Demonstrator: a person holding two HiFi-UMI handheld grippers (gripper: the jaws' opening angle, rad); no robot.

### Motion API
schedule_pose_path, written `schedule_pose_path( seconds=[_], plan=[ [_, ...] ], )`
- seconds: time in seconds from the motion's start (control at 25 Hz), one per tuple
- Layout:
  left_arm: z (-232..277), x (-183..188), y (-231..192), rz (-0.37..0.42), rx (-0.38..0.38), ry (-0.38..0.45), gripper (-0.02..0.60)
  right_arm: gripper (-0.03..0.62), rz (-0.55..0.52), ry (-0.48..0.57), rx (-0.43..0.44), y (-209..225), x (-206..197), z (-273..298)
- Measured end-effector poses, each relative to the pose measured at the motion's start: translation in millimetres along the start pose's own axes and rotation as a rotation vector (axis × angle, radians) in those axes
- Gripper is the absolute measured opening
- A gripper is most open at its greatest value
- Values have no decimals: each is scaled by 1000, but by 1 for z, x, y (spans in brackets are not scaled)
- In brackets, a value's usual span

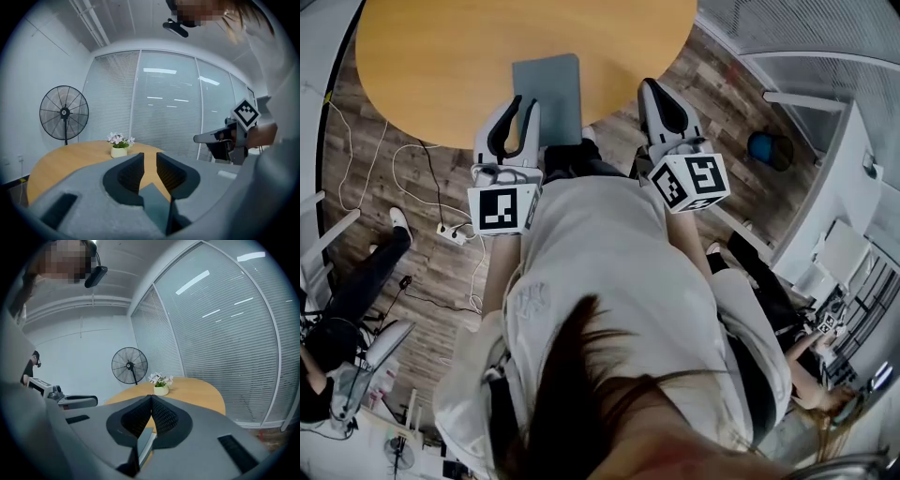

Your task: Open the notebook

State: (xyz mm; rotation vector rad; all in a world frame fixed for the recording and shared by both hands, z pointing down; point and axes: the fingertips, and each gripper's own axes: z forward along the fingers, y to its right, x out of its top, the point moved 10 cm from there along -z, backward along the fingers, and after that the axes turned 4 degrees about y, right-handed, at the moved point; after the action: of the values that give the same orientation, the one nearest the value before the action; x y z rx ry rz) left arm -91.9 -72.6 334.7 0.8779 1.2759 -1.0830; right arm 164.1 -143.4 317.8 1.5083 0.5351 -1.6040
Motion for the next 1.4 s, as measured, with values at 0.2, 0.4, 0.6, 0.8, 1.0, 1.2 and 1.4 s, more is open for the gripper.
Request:
schedule_pose_path(
  seconds=[0.2,0.4,0.6,0.8,1.0,1.2,1.4],
  plan=[
    [-2,-9,7,53,-13,-62,100,2,-2,-14,18,2,-2,-1],
    [-3,-14,13,48,-6,-85,100,1,34,-29,38,5,-5,-4],
    [-1,-22,23,77,-21,-121,101,2,53,-34,56,7,-10,-4],
    [5,-46,37,151,-101,-229,174,2,71,-50,72,7,-23,0],
    [8,-88,56,178,-192,-361,202,2,88,-89,73,9,-45,4],
    [13,-119,68,250,-270,-431,216,2,102,-128,69,5,-66,5],
    [18,-140,77,409,-356,-493,229,2,138,-157,47,1,-83,5]
  ],
)
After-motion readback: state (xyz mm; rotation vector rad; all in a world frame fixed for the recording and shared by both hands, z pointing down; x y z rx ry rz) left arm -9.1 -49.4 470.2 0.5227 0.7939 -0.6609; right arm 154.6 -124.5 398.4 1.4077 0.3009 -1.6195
